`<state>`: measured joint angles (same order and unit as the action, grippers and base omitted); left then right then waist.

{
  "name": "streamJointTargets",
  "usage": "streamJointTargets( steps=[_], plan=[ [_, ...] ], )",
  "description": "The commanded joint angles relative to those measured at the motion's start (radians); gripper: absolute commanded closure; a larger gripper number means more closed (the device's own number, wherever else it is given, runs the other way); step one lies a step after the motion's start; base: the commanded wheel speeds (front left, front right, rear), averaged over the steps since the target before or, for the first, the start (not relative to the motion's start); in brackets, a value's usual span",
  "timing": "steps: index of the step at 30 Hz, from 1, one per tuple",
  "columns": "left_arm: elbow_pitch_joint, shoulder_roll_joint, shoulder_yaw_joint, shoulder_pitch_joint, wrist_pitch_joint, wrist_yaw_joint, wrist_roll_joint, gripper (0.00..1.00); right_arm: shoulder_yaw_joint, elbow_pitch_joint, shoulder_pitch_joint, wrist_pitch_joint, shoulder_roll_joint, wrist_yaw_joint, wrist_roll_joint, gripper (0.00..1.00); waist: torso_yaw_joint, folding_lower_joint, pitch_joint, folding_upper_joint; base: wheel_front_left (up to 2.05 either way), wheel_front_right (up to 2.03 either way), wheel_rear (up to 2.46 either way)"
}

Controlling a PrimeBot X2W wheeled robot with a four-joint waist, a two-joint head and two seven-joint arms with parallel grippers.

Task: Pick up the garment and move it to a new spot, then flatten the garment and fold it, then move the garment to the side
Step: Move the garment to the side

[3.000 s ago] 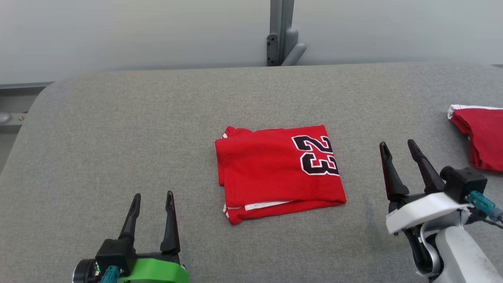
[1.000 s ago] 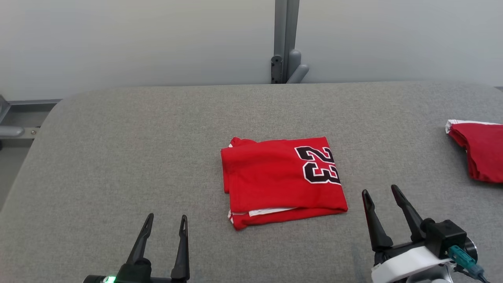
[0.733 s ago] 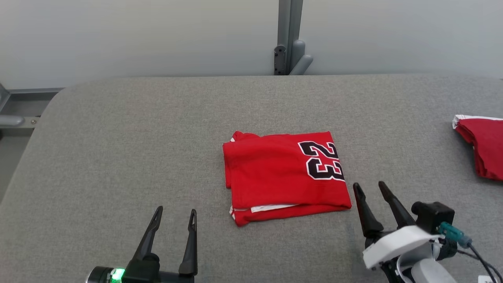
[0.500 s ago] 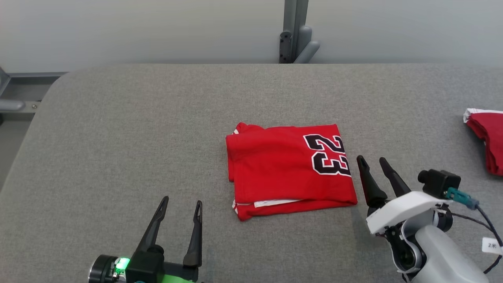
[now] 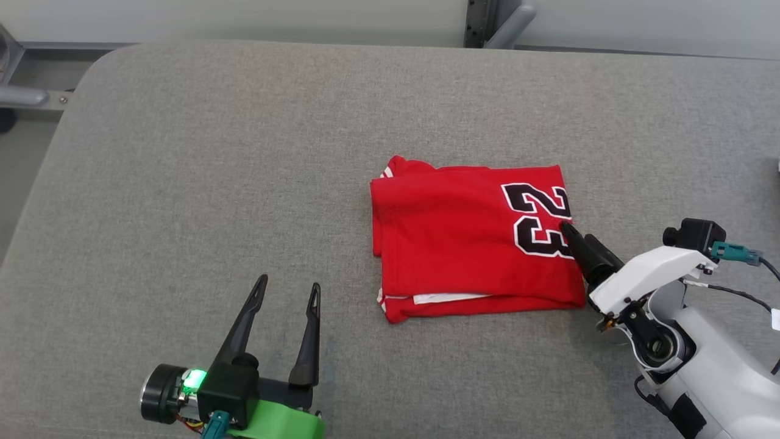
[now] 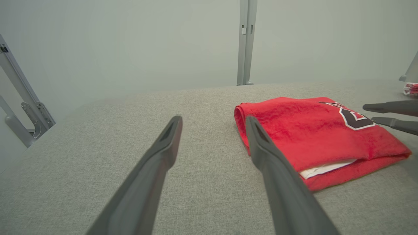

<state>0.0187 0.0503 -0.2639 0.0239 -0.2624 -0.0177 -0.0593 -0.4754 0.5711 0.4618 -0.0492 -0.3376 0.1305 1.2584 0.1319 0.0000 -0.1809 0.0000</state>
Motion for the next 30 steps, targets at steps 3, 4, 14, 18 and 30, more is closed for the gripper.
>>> streamJointTargets(
  steps=[3, 4, 14, 18, 30],
  plan=[
    [0.004, 0.001, -0.001, -0.023, -0.003, -0.001, -0.006, 0.0, -0.025, 0.005, 0.016, 0.027, -0.013, 0.0, 0.057, 0.0, 0.017, 0.0, -0.027, 0.0, 0.0, 0.0, 0.0],
    [0.004, 0.001, -0.001, -0.025, -0.003, -0.002, -0.007, 0.0, -0.032, 0.006, 0.019, 0.032, -0.016, 0.0, 0.068, 0.0, 0.018, 0.0, -0.029, 0.0, 0.0, 0.0, 0.0],
    [0.004, 0.001, 0.002, -0.045, -0.003, -0.016, 0.01, 0.0, -0.063, -0.003, 0.028, 0.025, -0.011, 0.0, 0.171, 0.3, 0.021, 0.0, -0.034, 0.0, 0.0, 0.0, 0.0],
    [0.0, 0.001, -0.002, -0.05, -0.003, -0.017, 0.013, 0.0, -0.069, -0.008, 0.033, 0.035, -0.017, 0.0, 0.204, 1.0, 0.022, 0.0, -0.036, 0.0, 0.0, 0.0, 0.0],
    [0.0, 0.001, 0.0, -0.043, -0.003, -0.004, 0.018, 0.0, -0.104, -0.047, 0.02, -0.01, -0.083, 0.0, 0.204, 1.0, 0.004, 0.0, -0.028, 0.0, 0.0, 0.0, 0.0]
  ],
)
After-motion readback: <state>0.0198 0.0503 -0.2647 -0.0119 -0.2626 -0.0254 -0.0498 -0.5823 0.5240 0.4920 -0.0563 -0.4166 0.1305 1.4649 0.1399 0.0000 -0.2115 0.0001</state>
